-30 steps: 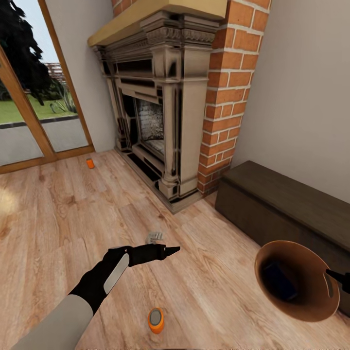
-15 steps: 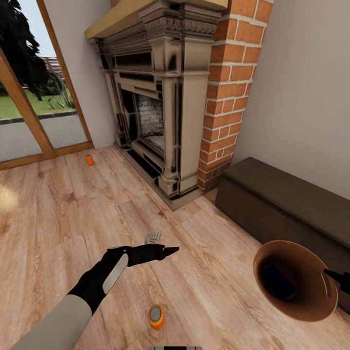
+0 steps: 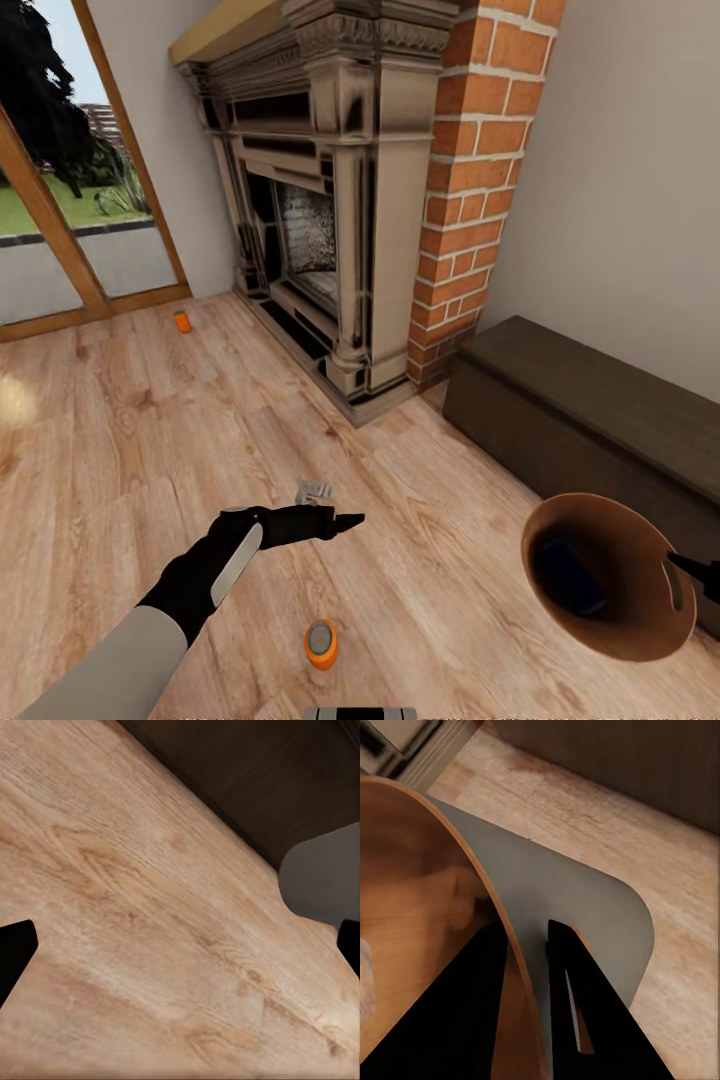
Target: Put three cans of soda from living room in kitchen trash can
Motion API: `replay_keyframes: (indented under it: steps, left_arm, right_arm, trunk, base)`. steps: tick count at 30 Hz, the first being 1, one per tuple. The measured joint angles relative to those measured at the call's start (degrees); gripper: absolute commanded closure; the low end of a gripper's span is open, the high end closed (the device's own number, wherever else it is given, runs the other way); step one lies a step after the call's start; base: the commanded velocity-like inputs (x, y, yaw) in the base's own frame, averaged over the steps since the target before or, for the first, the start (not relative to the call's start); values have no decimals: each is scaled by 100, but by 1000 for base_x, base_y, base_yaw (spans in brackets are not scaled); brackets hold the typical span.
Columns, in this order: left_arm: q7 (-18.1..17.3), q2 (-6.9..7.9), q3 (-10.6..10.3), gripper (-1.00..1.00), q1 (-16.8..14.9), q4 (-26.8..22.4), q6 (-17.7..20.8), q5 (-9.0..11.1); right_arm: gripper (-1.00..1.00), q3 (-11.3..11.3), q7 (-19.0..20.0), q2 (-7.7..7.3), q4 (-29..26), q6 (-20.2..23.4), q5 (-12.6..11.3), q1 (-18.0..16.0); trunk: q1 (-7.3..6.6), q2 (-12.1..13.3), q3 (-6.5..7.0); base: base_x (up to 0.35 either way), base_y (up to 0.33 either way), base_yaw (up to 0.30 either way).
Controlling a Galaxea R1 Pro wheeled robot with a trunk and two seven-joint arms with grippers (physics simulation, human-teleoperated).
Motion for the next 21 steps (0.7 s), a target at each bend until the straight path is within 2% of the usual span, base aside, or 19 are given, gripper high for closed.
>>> replay_keyframes:
  steps: [5,17,21]
  left_arm:
    - [0,-21,-1,-100,0,50,-13,-50]
    - [4,-34,7,-100,0,75,-10,-66]
    - [11,-34,8,-100,0,72,-5,-72]
  right_arm:
    - [100,35,5,48,5,18,1,-1]
    - [100,3,4,51,32,5,45,-1]
    - [100,-2,1,59,40,-21,316,-1]
  trunk:
    - [0,0,-46]
    - [0,0,-158]
    - [0,0,-195]
  base:
    - [0,0,0]
    - [0,0,0]
    - [0,0,0]
